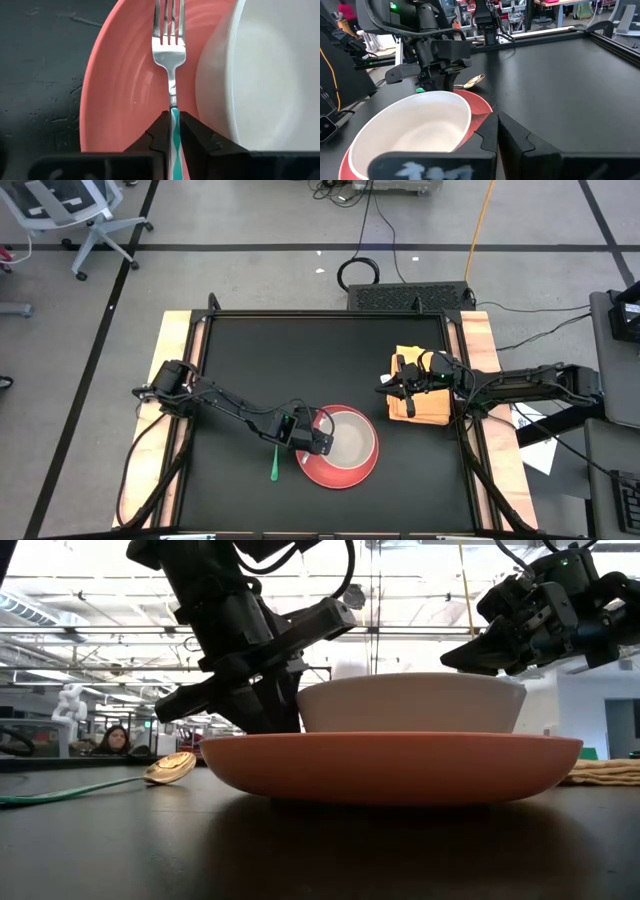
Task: Set table place
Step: Put the green patterned fork on the orange plate to the left of the white bowl, then put the green spoon into the white bowl
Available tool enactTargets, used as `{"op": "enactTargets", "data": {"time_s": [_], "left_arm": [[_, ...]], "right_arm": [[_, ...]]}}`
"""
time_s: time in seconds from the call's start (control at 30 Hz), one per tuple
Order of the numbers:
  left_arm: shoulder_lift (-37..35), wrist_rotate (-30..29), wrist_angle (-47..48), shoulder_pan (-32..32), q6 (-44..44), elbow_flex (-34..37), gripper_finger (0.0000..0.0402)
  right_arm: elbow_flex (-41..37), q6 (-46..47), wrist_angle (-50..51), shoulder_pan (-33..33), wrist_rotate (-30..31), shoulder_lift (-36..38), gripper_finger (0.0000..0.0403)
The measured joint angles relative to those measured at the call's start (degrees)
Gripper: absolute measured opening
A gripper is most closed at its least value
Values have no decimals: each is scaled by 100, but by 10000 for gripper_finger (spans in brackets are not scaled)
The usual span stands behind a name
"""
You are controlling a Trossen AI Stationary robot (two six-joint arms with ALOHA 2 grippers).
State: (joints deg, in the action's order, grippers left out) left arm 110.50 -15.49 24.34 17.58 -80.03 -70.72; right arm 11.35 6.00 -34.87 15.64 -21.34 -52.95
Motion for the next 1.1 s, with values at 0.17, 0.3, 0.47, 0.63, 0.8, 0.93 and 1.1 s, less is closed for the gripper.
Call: {"op": "enactTargets", "data": {"time_s": [0.17, 0.3, 0.47, 0.63, 0.8, 0.93, 1.1], "left_arm": [[0, 0, -4, 0, -2, 0, 46], [0, -45, -7, 0, -28, 0, 46], [0, -90, -3, 0, -66, 0, 46], [0, -104, 100, 0, -150, 0, 46], [0, -105, 157, 0, -173, 0, 47], [0, -105, 157, 0, -175, 0, 47], [-2, -65, 157, 0, -175, 0, 47]], "right_arm": [[0, 0, 0, 0, -2, 0, 0], [0, 2, 0, 0, 0, 0, 0], [0, 2, 0, 0, -2, 0, 0], [0, 2, 0, 0, -1, 0, 0], [0, 2, 2, 1, -2, 1, 0], [0, 50, 2, 0, -2, 2, 0], [0, 57, 2, 0, -2, 2, 0]]}}
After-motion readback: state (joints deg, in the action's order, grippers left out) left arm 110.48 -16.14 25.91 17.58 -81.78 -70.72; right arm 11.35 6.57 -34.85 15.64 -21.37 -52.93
